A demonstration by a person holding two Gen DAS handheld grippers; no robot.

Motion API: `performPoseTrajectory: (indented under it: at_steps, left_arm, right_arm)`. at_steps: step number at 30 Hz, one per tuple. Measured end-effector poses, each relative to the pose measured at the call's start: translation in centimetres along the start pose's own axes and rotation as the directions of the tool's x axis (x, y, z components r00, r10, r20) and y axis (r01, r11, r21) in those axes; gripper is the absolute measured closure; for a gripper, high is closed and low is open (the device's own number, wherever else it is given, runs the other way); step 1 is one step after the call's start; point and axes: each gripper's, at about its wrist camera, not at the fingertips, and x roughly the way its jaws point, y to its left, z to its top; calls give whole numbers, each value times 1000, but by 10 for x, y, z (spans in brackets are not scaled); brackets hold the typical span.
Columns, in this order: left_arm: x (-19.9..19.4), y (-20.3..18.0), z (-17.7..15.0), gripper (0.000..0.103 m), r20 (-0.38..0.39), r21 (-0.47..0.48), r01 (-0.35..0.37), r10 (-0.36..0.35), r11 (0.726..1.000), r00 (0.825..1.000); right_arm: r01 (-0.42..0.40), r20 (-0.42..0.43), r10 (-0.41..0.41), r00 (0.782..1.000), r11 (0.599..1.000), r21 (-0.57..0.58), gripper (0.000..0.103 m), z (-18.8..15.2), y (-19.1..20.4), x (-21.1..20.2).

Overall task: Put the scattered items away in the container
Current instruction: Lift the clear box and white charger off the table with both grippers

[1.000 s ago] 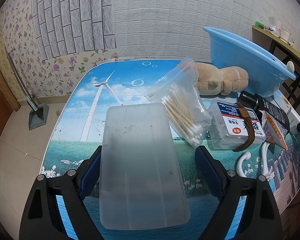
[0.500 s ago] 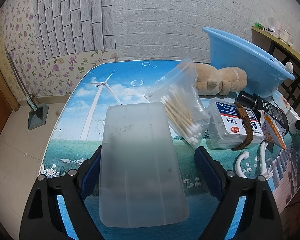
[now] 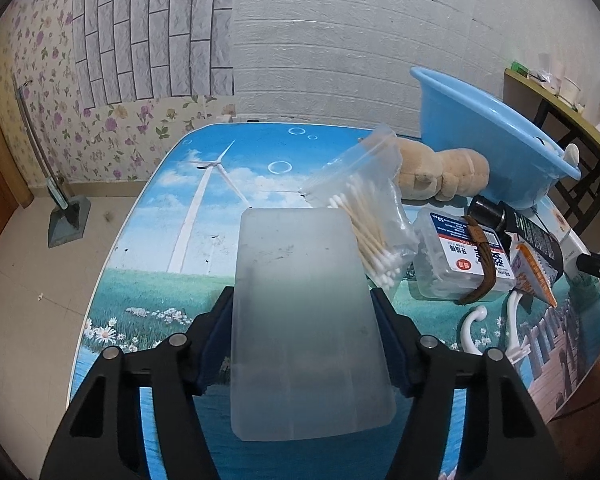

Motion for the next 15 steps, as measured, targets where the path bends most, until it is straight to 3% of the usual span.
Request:
performPoseTrajectory:
  at_steps: [11,15]
  left_arm:
    - [0,-2,0,39,2,0,-1,1,1000,1000]
    - [-6,-2,-2,39,12,1,0,0,1000,1000]
  right_arm:
    - [-3,-36,4,999,1000,16,73,0,-2,13]
    - [3,-13,-3,1000,1000,4,74,-2,1,13]
